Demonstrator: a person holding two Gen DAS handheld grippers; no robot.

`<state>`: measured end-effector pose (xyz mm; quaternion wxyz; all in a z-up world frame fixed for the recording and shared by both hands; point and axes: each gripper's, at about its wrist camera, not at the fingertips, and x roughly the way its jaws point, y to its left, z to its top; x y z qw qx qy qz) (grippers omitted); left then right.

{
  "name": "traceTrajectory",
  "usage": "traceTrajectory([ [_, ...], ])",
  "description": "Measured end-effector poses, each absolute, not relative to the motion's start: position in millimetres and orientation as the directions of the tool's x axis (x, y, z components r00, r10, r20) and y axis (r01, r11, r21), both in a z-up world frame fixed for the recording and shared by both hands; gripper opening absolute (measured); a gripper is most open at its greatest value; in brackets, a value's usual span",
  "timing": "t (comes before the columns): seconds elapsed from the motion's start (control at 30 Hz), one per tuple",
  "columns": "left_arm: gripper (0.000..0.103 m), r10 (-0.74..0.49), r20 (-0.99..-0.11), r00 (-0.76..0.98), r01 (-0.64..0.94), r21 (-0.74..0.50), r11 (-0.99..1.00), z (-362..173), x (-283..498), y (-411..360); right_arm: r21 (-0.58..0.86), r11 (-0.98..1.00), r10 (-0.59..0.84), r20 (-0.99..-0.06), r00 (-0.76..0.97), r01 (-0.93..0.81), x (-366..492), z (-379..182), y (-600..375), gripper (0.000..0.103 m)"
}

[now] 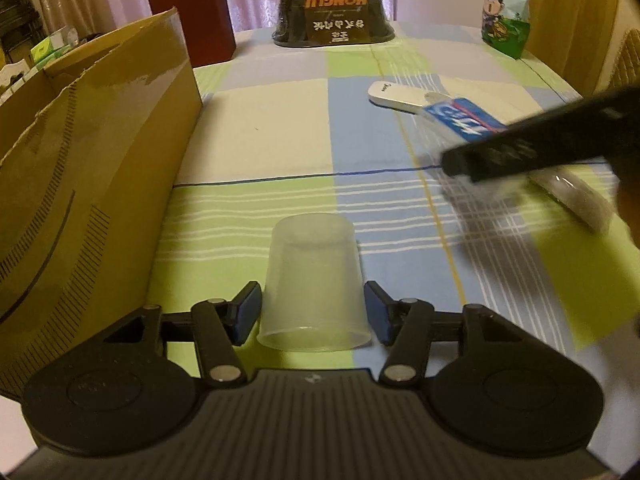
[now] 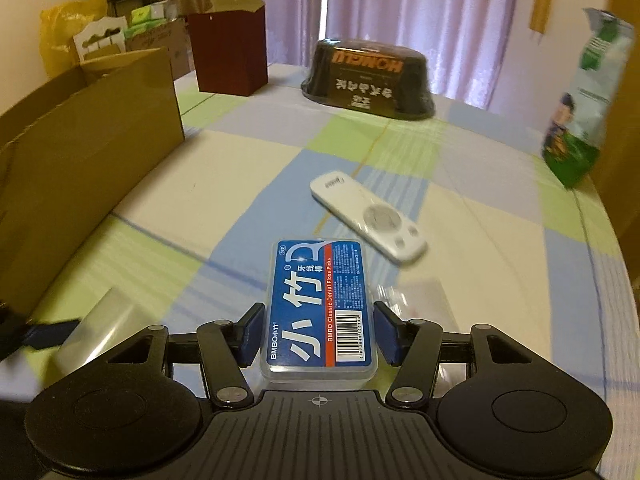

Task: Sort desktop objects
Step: 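Grasp the clear plastic cup with the left tool while the right grasps the blue toothpick box, then carry the cup and toothpick box over the cardboard box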

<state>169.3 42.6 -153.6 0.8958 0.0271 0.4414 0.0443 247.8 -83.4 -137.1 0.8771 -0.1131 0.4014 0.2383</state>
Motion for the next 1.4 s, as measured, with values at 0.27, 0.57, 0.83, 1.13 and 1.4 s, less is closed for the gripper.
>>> traceTrajectory([
  [0.27,0.048,0.050,-0.791,0.610,0.005,0.067,0.998,-136.3,135.7,28.9,0.025,0.898,0.294,-0.776,0.558,-0.439,172.9,-124.4,-117.9,0.056],
  [0.57,0.048,0.022,-0.771,0.637,0.032,0.055,0.998,-95.6,92.7,20.6,0.065,0.928,0.277,-0.778,0.564,-0.367,112.7,-95.8,-142.7,0.056],
  [0.83,0.048,0.031,-0.728,0.685,0.020,0.060,0.998,-53.7,63.5,25.4,0.082,0.925,0.309,-0.728,0.612,-0.370,82.2,-53.8,-138.2,0.056],
  [1.13,0.048,0.055,-0.685,0.726,-0.020,0.060,0.998,-13.2,33.9,50.3,0.086,0.901,0.366,-0.674,0.641,-0.424,65.0,-15.5,-108.8,0.056],
  [1.4,0.048,0.119,-0.648,0.752,-0.100,0.067,0.993,14.7,20.8,96.6,0.098,0.856,0.449,-0.628,0.635,-0.508,68.1,12.3,-57.2,0.056],
])
